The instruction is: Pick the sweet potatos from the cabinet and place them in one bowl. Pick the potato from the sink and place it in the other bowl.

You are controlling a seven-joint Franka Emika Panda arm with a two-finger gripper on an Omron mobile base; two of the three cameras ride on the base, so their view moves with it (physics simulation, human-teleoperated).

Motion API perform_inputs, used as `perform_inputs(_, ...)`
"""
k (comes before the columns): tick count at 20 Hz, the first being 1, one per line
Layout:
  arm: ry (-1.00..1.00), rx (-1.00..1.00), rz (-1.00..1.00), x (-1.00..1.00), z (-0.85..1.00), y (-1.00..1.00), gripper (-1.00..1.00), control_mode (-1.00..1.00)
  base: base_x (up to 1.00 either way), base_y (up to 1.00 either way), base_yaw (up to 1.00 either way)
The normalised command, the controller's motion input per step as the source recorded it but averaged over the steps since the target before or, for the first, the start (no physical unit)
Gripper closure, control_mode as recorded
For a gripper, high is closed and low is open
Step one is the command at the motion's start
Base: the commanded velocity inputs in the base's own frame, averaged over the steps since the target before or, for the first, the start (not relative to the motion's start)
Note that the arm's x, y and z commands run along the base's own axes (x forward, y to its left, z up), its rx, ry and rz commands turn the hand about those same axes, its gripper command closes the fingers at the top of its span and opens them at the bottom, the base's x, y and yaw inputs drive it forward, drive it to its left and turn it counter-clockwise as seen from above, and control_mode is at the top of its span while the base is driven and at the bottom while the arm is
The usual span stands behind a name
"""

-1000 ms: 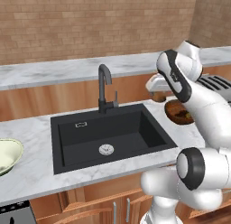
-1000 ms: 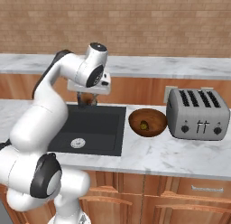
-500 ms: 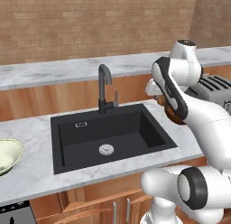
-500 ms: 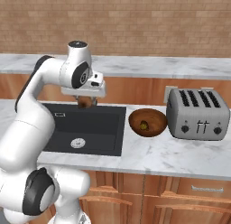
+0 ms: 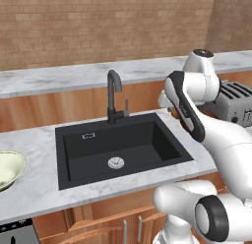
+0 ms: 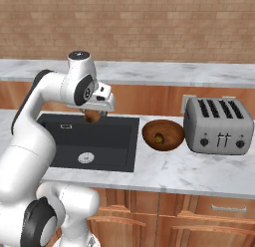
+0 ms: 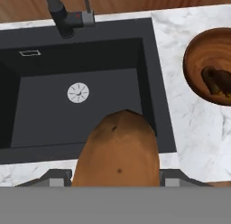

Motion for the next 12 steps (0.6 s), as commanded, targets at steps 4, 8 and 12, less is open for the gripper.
perform_inputs(4,0.0,0.0,0.0,0.0,0.0,0.0,1.0,-1.0,0.0,0.0,0.0)
perform_inputs(8,0.0,0.0,0.0,0.0,0.0,0.0,1.0,-1.0,0.0,0.0,0.0)
perform_inputs(12,0.0,0.0,0.0,0.0,0.0,0.0,1.0,1.0,-0.3,0.0,0.0)
